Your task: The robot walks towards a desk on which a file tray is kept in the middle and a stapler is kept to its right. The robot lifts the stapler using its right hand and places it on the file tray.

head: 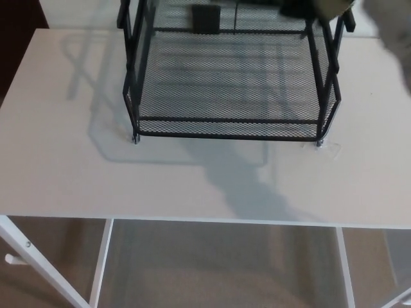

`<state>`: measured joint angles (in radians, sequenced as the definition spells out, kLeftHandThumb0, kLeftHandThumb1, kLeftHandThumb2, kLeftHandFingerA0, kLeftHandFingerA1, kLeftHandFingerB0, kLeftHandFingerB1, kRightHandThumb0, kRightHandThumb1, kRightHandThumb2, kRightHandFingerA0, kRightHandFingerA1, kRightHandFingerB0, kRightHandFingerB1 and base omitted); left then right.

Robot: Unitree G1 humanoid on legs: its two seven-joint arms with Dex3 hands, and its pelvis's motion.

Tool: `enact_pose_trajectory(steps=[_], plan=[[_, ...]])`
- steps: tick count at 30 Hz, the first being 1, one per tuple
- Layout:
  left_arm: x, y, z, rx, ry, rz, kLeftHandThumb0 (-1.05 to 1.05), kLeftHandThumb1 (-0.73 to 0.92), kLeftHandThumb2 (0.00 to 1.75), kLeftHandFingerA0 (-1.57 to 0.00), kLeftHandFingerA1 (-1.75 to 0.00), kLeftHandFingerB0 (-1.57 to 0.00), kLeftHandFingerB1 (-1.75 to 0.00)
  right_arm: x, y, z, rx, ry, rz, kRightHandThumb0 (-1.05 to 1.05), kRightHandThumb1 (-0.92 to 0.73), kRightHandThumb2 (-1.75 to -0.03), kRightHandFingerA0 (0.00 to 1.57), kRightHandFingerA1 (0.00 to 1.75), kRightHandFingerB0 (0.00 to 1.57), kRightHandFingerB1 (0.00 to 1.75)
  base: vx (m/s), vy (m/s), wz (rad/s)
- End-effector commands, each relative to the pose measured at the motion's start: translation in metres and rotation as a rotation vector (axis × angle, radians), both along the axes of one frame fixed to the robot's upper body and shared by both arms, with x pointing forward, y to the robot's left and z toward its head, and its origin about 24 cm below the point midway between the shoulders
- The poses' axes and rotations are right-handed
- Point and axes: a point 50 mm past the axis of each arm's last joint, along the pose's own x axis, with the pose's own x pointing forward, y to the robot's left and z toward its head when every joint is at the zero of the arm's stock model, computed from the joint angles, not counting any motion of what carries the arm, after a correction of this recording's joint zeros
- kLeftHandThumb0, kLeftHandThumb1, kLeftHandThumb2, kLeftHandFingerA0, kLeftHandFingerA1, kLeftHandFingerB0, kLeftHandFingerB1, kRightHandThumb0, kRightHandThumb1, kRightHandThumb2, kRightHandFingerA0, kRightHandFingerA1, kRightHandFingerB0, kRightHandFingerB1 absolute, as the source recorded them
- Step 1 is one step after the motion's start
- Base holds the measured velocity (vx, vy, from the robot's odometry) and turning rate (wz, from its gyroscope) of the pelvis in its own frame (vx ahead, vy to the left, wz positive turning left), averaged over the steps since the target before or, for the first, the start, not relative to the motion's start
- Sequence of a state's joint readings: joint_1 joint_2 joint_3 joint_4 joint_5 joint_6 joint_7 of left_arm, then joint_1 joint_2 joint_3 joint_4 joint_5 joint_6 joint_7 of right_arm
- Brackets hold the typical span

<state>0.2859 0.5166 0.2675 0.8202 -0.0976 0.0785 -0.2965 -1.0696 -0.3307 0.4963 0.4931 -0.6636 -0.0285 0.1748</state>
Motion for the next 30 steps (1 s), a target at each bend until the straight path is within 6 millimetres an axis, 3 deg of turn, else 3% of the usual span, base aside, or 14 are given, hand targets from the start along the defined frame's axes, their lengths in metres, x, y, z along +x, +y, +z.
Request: enact_pose_trajectory(steps=[1,7,8,10,11,13,14,16,19,21,22,23,25,30], plan=[[0.0,0.002,0.001,0.022,-0.016,-0.026,-0.52,0.88,0.66,-0.42,-0.45,-0.29,-0.35,0.006,0.019,-0.013,-0.192,0.111,0.05,-0.22,-0.66,-0.69,0.8,1.7,0.73,1.45,0.0,0.0,0.0],[0.006,0.004,0.007,0.032,-0.026,-0.052,-0.52,0.89,0.66,-0.41,-0.45,-0.28,-0.36,0.02,-0.003,-0.039,-0.298,0.139,-0.067,-0.36,-0.6,-0.58,0.8,1.63,0.84,0.63,0.0,0.0,0.04],[0.007,0.004,0.007,0.036,-0.022,-0.061,-0.52,0.89,0.66,-0.41,-0.44,-0.3,-0.35,0.021,-0.006,-0.045,-0.314,0.144,-0.071,-0.34,-0.62,-0.59,0.79,1.68,0.73,1.1,0.0,0.0,0.0],[0.009,0.003,0.006,0.044,-0.015,-0.072,-0.53,0.89,0.66,-0.44,-0.45,-0.31,-0.36,0.02,-0.011,-0.058,-0.347,0.172,-0.078,-0.37,-0.47,-0.89,1.12,1.34,0.8,1.13,0.0,0.0,0.0],[0.01,0.003,0.006,0.046,-0.012,-0.073,-0.53,0.88,0.66,-0.43,-0.44,-0.31,-0.36,0.019,-0.011,-0.064,-0.341,0.197,-0.071,-0.23,-0.6,-0.69,0.82,1.75,0.71,1.46,0.0,0.0,0.0],[0.01,0.004,0.005,0.042,-0.01,-0.074,-0.53,0.89,0.66,-0.43,-0.45,-0.31,-0.37,0.018,-0.008,-0.075,-0.289,0.255,-0.066,-0.18,-0.59,-0.73,0.82,1.75,0.72,1.54,0.0,0.0,0.0],[0.048,0.004,-0.003,0.065,0.007,0.003,-0.58,0.84,0.65,-0.45,-0.47,-0.3,-0.37,0.017,-0.004,-0.079,-0.256,0.24,-0.04,-0.15,-0.56,-0.78,0.84,1.72,0.77,1.48,0.0,0.0,0.0],[0.047,0.004,-0.004,0.06,0.003,0.004,-0.58,0.84,0.65,-0.47,-0.49,-0.31,-0.38,0.016,-0.002,-0.077,-0.206,0.249,-0.029,-0.23,-0.6,-0.68,0.82,1.53,0.81,0.8,0.0,0.0,0.0],[0.046,0.005,-0.005,0.059,0.011,0.013,-0.57,0.84,0.65,-0.45,-0.49,-0.3,-0.37,0.014,0.001,-0.073,-0.188,0.228,-0.008,-0.31,-0.66,-0.63,0.79,1.46,0.64,0.5,0.0,0.0,0.0],[0.045,0.006,-0.005,0.05,0.002,0.02,-0.57,0.84,0.65,-0.44,-0.49,-0.31,-0.37,0.014,0.005,-0.07,-0.203,0.211,-0.015,-0.43,-0.64,-0.61,0.73,1.27,0.35,0.34,0.0,0.0,0.0],[0.045,0.006,-0.005,0.054,0.005,0.009,-0.57,0.85,0.65,-0.44,-0.5,-0.31,-0.38,0.015,0.009,-0.064,-0.236,0.222,-0.03,-0.53,-0.64,-0.6,0.24,0.53,0.13,0.31,0.0,0.0,0.0],[0.047,0.006,-0.004,0.056,0.004,0.01,-0.57,0.85,0.65,-0.44,-0.5,-0.3,-0.38,0.015,0.011,-0.059,-0.26,0.217,-0.026,-0.6,-0.56,-0.83,0.01,0.48,0.02,0.31,0.0,0.0,0.0],[0.047,0.006,-0.005,0.053,0.003,0.01,-0.56,0.85,0.65,-0.42,-0.49,-0.28,-0.37,0.015,0.014,-0.052,-0.299,0.18,-0.025,-0.89,-0.48,-0.81,0.0,0.06,0.0,0.09,0.0,0.0,0.0],[0.045,0.006,-0.006,0.057,0.012,0.016,-0.57,0.84,0.65,-0.45,-0.48,-0.3,-0.38,0.014,0.021,-0.038,-0.345,0.142,-0.048,-0.89,-0.45,-0.75,0.0,0.0,0.0,0.01,0.0,0.0,0.0]])
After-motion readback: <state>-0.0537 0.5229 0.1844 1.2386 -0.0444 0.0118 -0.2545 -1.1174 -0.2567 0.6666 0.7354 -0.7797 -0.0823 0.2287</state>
